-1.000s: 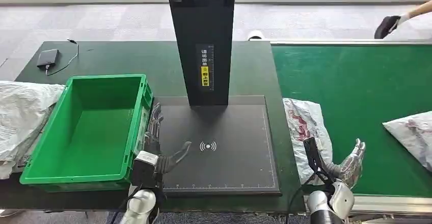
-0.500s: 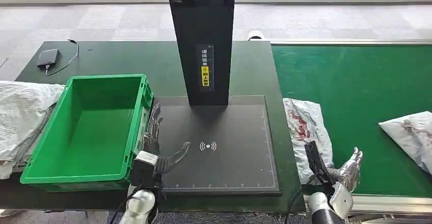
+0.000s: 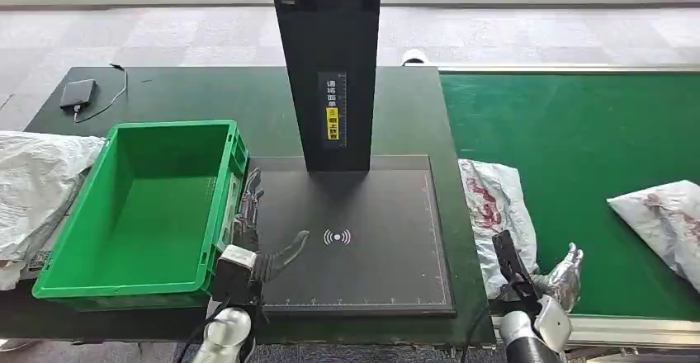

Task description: Moved the parcel from conveyor to table for the left to box.

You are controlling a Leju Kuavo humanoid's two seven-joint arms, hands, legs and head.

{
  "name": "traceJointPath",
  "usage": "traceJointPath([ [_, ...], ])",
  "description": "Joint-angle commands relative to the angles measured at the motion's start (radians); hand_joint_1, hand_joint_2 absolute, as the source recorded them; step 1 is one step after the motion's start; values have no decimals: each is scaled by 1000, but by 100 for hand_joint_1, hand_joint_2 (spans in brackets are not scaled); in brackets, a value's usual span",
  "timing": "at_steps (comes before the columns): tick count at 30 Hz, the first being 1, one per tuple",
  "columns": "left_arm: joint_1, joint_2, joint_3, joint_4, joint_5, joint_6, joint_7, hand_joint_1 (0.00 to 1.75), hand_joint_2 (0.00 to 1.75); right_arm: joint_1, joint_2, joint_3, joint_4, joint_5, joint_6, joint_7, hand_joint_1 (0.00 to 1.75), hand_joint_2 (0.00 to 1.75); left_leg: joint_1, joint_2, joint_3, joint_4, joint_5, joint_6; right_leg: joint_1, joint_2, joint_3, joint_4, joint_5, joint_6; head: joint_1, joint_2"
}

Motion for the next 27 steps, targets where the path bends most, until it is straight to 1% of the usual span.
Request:
traceJointPath([
  [1, -40, -37, 58, 51, 2, -7, 5, 0, 175, -47, -27, -26, 104, 1, 14, 4, 0, 175, 1, 0, 1, 0, 0, 0, 1, -1, 2, -1, 0, -1, 0, 0],
  [3, -40, -37, 58, 51, 2, -7, 5, 0, 175, -47, -27, -26, 104, 1, 14, 4, 0, 175, 1, 0, 4, -2, 0, 0, 1, -1, 5, -2, 0, -1, 0, 0],
  [5, -40, -37, 58, 51, 2, -7, 5, 0, 175, -47, -27, -26, 104, 1, 14, 4, 0, 175, 1, 0, 1, 0, 0, 0, 1, -1, 1, -1, 0, -1, 0, 0],
  [7, -40, -37, 58, 51, 2, -7, 5, 0, 175, -47, -27, -26, 104, 1, 14, 4, 0, 175, 1, 0, 3, -1, 0, 0, 1, -1, 3, -2, 0, -1, 0, 0],
  [8, -36, -37, 57, 50, 1, -8, 5, 0, 175, -49, -32, -20, 118, 4, 41, 4, 175, 175, 0, 0, 3, -1, 0, 0, 1, -1, 3, -1, 0, -1, 0, 0],
  [19, -24, -37, 59, 40, -1, -12, 3, 0, 175, -47, -33, -13, 120, 3, 38, 7, 175, 175, 1, 0, 3, -1, -1, 0, 1, 0, 4, -2, 0, -1, 0, 0],
  [22, -17, -39, 59, 30, -4, -19, 3, 0, 175, -30, -26, -7, 91, -7, 32, 7, 175, 175, 0, 0, 2, -1, 0, 0, 1, -1, 2, -1, 0, -1, 0, 0],
  [24, -16, -40, 58, 30, -5, -22, 3, 0, 175, -23, -25, -5, 79, -13, 31, 3, 175, 175, 1, 0, 5, -2, -1, 0, 1, -1, 5, -3, -1, -1, 0, 0],
  [25, -16, -40, 57, 31, -5, -24, 3, 0, 175, -20, -24, -3, 73, -16, 32, 2, 175, 175, 1, -1, 3, -1, -1, 0, 1, -1, 3, -2, -1, -1, 0, 0],
  [27, -17, -39, 57, 31, -6, -27, 3, 0, 175, -17, -23, -1, 67, -18, 33, 3, 175, 175, 1, -1, 5, -2, -1, 0, 2, -2, 6, -3, -1, -1, 0, 0],
])
